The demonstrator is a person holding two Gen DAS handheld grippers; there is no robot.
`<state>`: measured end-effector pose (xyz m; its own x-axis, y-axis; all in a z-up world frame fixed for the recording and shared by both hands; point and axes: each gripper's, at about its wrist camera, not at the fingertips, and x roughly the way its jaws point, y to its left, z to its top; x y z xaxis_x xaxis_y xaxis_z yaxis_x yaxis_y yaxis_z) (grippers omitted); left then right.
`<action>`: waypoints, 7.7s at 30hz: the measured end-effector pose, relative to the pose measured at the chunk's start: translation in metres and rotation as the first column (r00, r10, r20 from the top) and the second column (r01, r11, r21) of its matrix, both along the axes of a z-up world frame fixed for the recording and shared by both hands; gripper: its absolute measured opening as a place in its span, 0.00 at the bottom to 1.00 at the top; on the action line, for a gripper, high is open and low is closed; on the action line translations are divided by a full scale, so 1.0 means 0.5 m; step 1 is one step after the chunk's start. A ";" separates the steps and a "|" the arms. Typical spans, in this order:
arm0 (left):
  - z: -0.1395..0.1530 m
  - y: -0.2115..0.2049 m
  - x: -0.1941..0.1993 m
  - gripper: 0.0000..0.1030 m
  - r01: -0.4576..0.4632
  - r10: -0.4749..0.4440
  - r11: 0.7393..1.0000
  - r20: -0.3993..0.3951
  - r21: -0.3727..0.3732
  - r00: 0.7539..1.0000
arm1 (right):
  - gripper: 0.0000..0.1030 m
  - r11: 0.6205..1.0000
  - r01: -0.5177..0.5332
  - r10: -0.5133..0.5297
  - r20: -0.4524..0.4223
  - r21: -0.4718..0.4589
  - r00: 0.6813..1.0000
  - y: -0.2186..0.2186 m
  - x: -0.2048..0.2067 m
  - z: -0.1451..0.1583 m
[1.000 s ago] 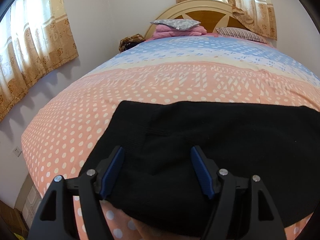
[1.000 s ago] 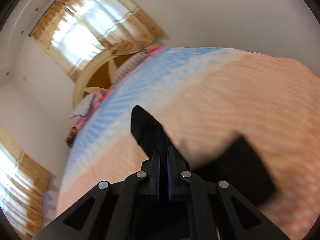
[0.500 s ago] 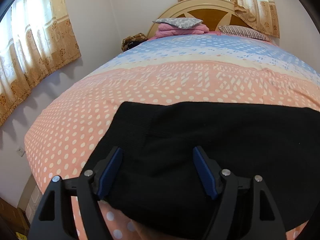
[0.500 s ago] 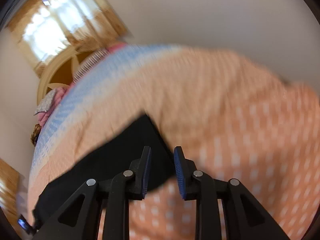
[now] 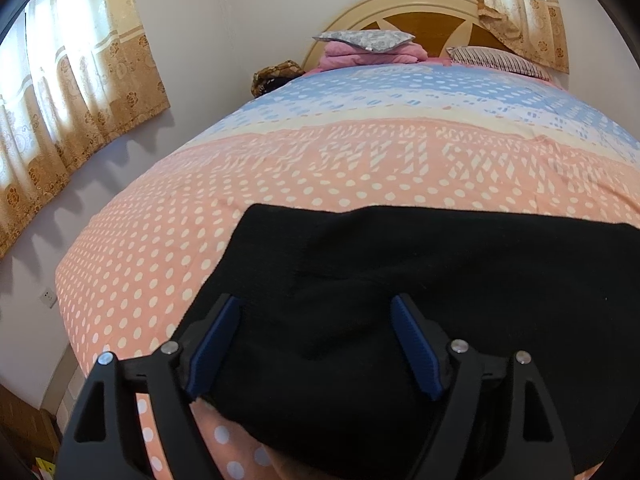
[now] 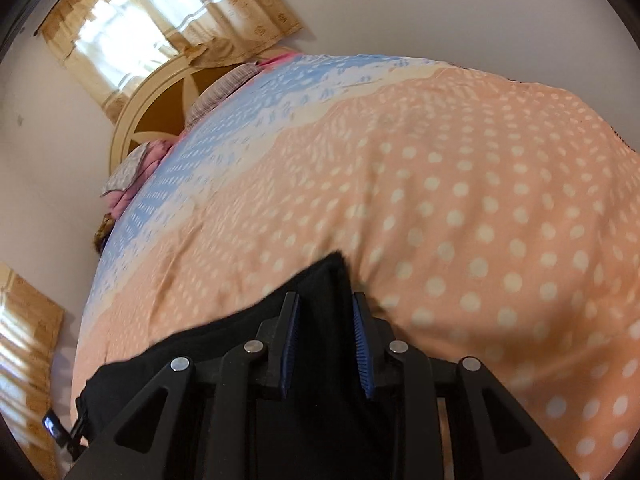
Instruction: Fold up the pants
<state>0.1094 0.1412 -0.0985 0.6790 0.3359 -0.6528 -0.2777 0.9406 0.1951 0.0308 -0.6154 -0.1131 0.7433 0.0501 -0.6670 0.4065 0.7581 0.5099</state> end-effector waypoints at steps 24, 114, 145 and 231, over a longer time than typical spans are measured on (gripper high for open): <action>-0.005 0.003 -0.003 0.88 -0.056 0.057 0.998 0.011 -0.004 0.998 | 0.12 0.946 -0.065 0.069 0.002 -0.318 0.998 0.120 -0.016 0.093; 0.083 -0.269 0.029 0.98 0.363 -0.366 0.931 -0.107 -0.047 0.924 | 0.08 0.813 -0.465 0.485 -0.036 -0.351 0.874 0.911 0.152 0.043; 0.065 -0.389 -0.026 0.97 0.453 -0.465 0.882 -0.085 -0.127 0.881 | 0.09 0.955 -0.210 0.212 -0.010 -0.212 0.977 0.591 0.088 0.022; 0.098 -0.275 -0.018 0.98 0.364 -0.366 0.912 0.026 -0.188 0.930 | 0.05 0.858 -0.503 0.513 0.165 -0.102 0.842 0.800 0.215 0.026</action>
